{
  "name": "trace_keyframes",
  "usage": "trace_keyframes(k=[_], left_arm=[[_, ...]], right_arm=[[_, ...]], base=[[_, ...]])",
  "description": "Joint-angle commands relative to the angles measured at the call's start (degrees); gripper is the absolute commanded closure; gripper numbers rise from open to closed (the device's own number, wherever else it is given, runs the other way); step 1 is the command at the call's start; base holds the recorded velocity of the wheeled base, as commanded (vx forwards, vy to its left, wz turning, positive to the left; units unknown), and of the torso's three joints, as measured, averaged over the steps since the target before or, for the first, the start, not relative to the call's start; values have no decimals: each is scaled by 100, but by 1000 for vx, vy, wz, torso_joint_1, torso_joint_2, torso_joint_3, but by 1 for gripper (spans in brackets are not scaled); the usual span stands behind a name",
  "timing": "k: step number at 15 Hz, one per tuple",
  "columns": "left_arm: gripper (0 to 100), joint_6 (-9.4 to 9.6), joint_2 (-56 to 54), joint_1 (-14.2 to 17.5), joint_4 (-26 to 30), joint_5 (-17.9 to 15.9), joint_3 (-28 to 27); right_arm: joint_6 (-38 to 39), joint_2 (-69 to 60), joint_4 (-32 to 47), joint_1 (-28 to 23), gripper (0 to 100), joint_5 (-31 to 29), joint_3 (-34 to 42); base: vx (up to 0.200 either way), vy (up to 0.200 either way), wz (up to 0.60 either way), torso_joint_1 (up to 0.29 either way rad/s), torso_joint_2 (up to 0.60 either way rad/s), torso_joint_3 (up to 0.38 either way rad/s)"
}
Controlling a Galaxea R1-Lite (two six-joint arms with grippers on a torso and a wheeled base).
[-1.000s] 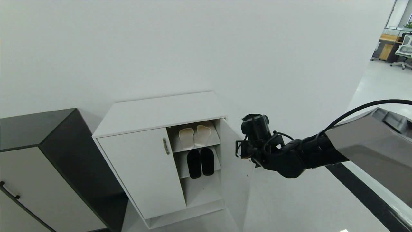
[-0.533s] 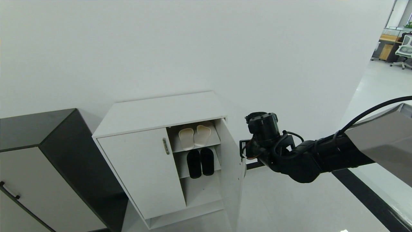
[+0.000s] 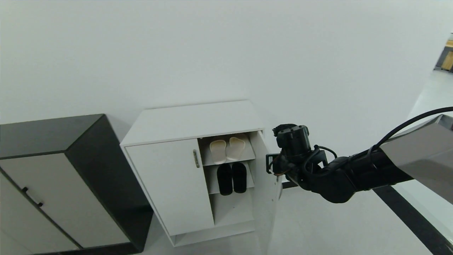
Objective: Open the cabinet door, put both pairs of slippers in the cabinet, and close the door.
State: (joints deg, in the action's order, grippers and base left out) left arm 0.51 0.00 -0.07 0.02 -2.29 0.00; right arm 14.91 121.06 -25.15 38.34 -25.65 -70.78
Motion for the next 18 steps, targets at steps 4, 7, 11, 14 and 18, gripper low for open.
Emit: trace_keyframes(k=[4, 7, 11, 14, 18], left_arm=[[100, 2, 0, -1, -2, 1, 0], [100, 2, 9, -1, -2, 1, 0], [100, 2, 0, -1, -2, 1, 0], [100, 2, 0, 7, -2, 1, 0], [100, 10, 9, -1, 6, 1, 0]], right_arm=[[-155, 5, -148, -195, 100, -28, 11], [-480, 154, -236, -529, 100, -274, -59], [-647, 559, -245, -951, 100, -344, -235], [-630, 866, -245, -1136, 100, -344, -366], [-594, 919, -245, -1118, 100, -318, -366]], base=[[0, 0, 0, 0, 0, 0], [0, 0, 0, 0, 0, 0], [0, 0, 0, 0, 0, 0], [0, 0, 0, 0, 0, 0], [0, 0, 0, 0, 0, 0]])
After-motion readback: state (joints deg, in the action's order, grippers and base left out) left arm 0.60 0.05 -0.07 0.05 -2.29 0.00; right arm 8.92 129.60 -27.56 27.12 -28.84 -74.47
